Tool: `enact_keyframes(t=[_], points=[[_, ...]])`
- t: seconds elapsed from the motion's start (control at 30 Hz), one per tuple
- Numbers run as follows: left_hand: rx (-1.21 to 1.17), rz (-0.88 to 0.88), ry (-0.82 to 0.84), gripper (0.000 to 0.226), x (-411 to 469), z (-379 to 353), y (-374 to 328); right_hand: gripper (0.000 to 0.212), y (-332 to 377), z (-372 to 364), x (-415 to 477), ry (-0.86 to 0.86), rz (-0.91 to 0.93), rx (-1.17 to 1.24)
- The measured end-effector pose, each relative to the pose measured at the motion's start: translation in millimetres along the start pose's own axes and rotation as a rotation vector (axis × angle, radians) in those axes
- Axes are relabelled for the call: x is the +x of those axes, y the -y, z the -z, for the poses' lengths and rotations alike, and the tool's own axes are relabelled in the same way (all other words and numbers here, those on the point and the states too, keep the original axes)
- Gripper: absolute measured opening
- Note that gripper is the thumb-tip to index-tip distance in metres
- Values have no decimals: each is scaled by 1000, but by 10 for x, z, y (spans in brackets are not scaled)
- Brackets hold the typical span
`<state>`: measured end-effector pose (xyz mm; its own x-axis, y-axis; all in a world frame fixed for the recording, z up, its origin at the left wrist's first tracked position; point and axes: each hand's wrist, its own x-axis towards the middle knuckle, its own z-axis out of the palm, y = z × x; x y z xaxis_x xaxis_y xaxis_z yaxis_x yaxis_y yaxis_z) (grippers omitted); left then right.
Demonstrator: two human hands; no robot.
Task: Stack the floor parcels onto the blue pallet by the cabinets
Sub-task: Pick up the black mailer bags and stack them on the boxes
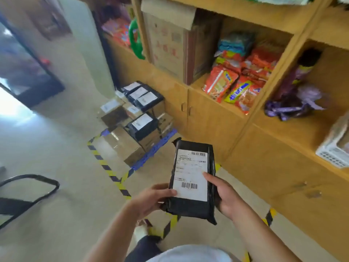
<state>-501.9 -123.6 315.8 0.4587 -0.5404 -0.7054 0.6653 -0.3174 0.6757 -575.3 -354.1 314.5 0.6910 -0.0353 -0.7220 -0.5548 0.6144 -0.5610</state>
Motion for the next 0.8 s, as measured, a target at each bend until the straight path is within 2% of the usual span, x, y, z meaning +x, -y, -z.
enact_keyframes(t=[0.13,0.3,0.4,0.57,0.8], points=[[-119,-20,-52,50,-254,1072,-26,45,-205,-956,492,35,-47,-158],[-189,0,-136,41,-570,2343,-37,39,-505,-2173,997,57,-119,-230],[-235,17,-178,47,-646,2953,-90,38,-630,-2793,1225,40,-146,-259],[-329,28,-185,46,-547,3669,-267,40,-592,-3375,1739,37,-215,-341],[-286,72,-268,39,-314,4766,-800,44,-350,-4312,2781,78,-296,-386]])
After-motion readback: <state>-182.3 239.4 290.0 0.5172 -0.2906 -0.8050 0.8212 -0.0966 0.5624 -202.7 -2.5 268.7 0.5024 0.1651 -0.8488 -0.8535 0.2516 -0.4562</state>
